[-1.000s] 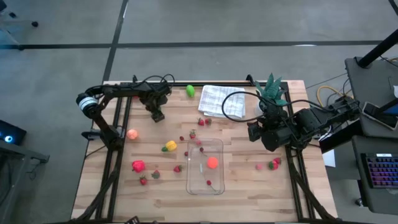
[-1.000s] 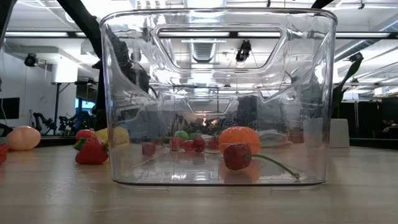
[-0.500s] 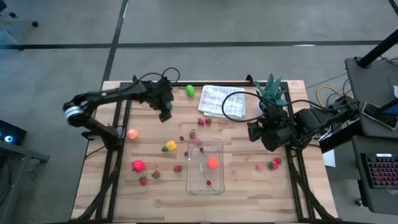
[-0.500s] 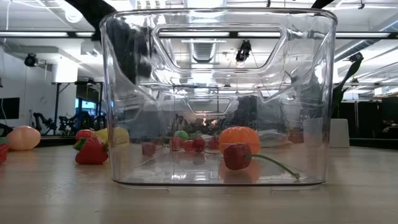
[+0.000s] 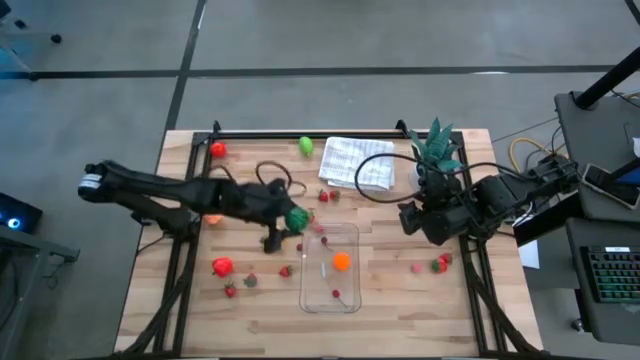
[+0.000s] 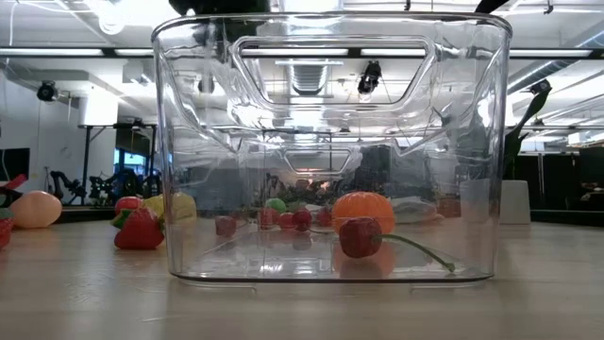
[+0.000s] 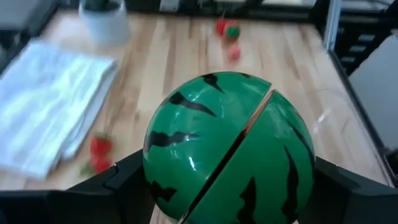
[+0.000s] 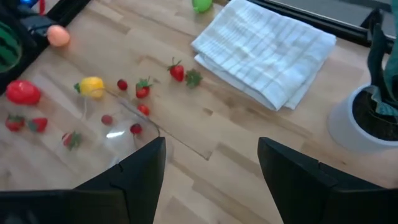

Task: Pick and placing Produce into tupperware
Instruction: Put the green watermelon into the transparent bin, then put the orange tomato into the transparent bin

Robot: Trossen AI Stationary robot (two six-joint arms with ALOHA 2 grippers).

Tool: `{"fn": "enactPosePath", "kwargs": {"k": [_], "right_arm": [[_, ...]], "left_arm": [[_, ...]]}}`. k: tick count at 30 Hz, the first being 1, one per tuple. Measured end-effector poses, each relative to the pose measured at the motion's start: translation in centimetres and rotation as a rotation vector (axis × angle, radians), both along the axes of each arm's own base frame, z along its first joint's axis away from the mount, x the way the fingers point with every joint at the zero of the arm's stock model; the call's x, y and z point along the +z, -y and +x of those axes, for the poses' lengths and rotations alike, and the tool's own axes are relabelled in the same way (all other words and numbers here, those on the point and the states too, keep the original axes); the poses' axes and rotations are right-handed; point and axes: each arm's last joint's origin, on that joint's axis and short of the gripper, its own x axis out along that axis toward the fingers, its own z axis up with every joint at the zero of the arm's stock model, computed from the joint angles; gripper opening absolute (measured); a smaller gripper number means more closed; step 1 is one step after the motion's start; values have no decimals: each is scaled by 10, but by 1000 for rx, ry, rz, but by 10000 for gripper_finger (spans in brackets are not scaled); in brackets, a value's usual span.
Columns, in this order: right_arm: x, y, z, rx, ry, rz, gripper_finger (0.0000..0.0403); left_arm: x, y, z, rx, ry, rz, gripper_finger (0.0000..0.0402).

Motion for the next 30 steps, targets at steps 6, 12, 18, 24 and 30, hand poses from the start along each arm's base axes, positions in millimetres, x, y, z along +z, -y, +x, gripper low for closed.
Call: {"fn": "enactPosePath", "kwargs": {"k": [6,12,18,24,30], "right_arm": [[7,-11,-7,81,20,-2,247],[12,-26,-15,137,54,39,247],[11,-42,-24,176,58,102,247],[9,-54,-31,199,65,131,247],[5,-62,-36,233,53,139,247]], "left_arm": [[-31,21,31,38,-119,-105,274],[-53,39,65,37,-202,-166,274],[-65,46,89,59,-285,-234,275],[-74,49,96,75,-376,-284,315],[-67,49,93,96,-362,-319,366]]}}
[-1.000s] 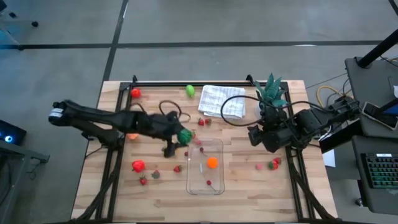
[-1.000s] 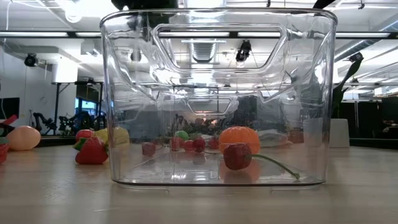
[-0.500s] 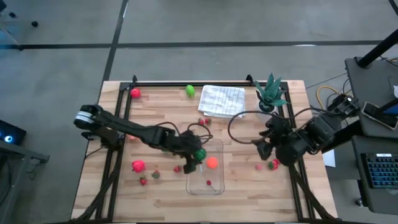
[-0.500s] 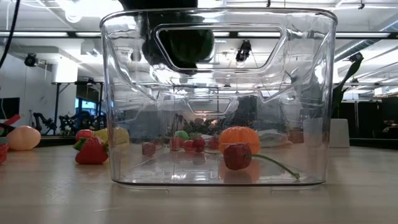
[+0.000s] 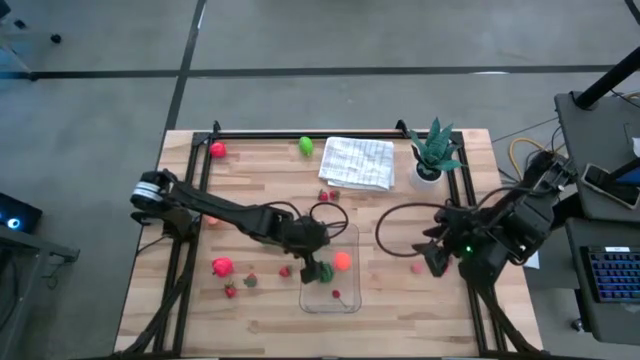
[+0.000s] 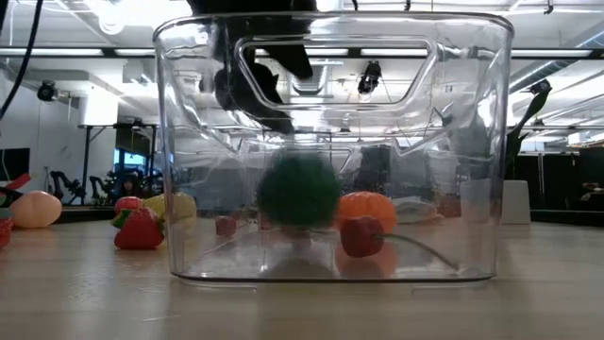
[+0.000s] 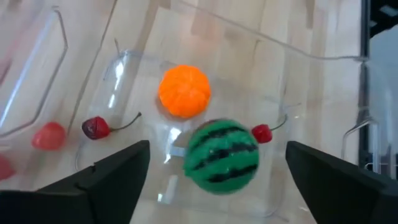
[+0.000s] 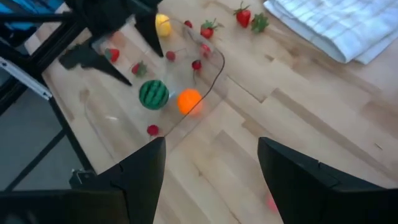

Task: Pick and placing Produce into tupperware
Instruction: Put the orange tomato into the transparent bin

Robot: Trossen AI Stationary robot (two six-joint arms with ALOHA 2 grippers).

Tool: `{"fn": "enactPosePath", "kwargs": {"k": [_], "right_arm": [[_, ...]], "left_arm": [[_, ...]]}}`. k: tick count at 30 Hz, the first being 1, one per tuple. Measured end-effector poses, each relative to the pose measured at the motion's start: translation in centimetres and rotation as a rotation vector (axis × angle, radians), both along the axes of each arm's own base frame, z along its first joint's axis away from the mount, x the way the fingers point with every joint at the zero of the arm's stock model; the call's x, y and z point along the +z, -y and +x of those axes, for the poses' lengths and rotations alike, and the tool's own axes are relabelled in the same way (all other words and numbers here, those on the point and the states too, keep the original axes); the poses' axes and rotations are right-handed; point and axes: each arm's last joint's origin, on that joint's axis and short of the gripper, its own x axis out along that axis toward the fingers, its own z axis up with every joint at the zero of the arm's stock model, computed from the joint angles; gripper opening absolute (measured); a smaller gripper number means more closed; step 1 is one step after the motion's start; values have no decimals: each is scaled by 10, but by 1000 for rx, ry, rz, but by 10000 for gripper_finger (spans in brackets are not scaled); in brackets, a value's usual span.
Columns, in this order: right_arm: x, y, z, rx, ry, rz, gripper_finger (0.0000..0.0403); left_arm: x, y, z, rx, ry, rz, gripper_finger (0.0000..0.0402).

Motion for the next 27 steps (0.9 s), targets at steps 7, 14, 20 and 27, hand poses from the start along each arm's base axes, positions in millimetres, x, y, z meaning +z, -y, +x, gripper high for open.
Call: {"fn": "enactPosePath", "kwargs": {"k": [7,14,20,27], "right_arm": [[-19,-8,-7,88,-239,125,247],[-63,-8,-17,-58,-632,161,247],[-103,-2,-23,-292,-673,184,247],[-140,1,-26,-619,-526,436,247]], "left_arm": [[39,2,-20,11,111,-53,375],[74,-3,-50,78,204,-155,375],[86,-7,-72,91,215,-176,375],[86,-12,-87,94,155,-116,374]]}}
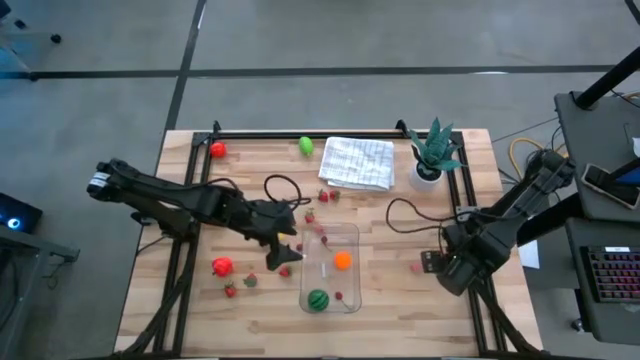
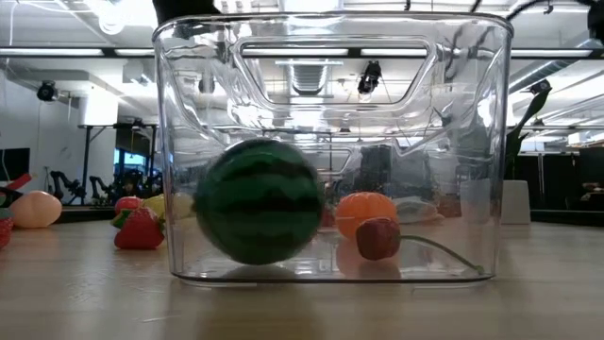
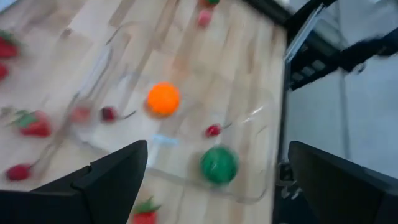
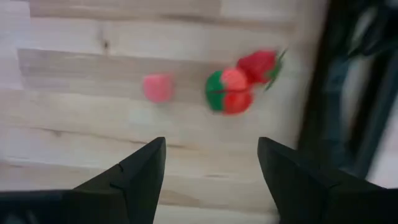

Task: Pick and placing Produce into tupperware
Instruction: Put the orange tomato into the transparent bin

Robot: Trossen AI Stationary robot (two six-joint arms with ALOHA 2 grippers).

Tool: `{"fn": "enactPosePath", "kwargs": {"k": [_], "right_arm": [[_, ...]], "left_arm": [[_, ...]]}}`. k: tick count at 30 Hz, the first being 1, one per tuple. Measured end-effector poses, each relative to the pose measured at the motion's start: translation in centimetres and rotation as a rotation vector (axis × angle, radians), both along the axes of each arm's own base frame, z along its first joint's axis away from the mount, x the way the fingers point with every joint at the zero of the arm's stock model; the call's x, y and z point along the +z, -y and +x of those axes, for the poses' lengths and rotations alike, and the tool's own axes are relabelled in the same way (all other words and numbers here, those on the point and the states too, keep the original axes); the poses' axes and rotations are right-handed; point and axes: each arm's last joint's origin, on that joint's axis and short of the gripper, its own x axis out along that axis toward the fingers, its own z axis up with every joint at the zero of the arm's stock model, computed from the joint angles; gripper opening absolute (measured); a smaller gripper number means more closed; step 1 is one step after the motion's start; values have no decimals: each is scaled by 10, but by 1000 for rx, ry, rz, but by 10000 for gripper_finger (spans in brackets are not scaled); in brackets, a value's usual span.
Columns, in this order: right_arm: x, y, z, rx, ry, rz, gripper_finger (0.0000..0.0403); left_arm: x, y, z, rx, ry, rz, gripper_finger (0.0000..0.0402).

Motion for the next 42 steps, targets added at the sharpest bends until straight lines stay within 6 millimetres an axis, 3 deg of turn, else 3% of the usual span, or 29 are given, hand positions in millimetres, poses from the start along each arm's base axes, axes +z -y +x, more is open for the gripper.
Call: {"fn": "enactPosePath", "kwargs": {"k": [6,14,42], "right_arm": [[-28,-1,12,-61,-17,30,247],[-50,3,14,-101,-168,-2,247],[-92,-6,27,-124,-317,-127,247]], "left_arm": [[-5,-6,-3,-32,-42,110,374],[-8,-8,-4,-98,-53,199,374],[-8,-12,-4,-127,-44,263,374]]}}
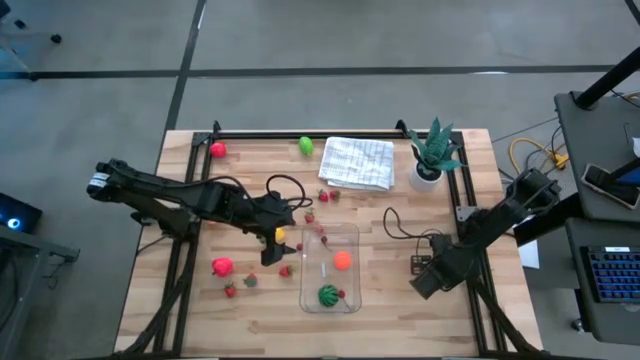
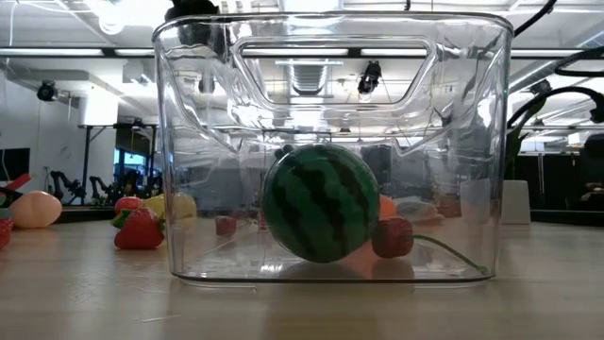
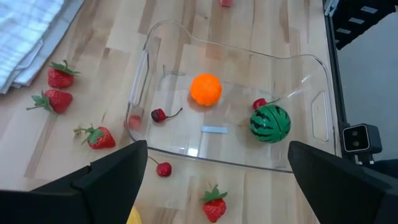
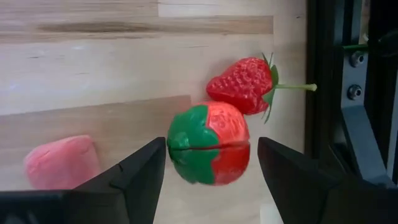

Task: Pick and placing Produce into tupperware
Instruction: Put the orange tomato into the transparent bin

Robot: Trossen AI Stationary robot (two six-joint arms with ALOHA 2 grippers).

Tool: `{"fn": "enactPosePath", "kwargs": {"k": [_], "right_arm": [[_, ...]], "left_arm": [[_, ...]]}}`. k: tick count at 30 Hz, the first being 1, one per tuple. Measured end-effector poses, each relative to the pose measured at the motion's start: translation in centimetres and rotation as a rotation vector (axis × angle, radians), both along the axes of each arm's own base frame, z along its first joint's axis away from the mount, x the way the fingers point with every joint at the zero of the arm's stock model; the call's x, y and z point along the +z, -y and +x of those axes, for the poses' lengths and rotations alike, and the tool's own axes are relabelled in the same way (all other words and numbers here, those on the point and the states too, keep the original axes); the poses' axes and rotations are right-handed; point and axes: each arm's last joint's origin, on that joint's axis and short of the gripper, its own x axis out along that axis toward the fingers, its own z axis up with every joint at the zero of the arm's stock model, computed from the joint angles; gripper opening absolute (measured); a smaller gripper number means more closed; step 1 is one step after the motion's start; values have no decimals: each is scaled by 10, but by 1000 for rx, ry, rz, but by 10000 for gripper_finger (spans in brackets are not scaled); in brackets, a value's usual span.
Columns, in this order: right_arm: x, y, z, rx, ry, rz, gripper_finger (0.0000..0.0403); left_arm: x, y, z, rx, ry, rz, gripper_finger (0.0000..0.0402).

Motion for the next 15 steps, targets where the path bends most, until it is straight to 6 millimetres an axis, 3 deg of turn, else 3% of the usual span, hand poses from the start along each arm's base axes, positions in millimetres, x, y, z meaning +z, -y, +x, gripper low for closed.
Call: {"fn": "enactPosePath", "kwargs": {"k": [8,15], "right_arm": [[-9,-4,5,52,15,8,244],[-10,-4,6,70,31,-7,206]], "left_arm": [[0,0,0,4,0,-5,374],[0,0,0,5,0,-6,374]]}}
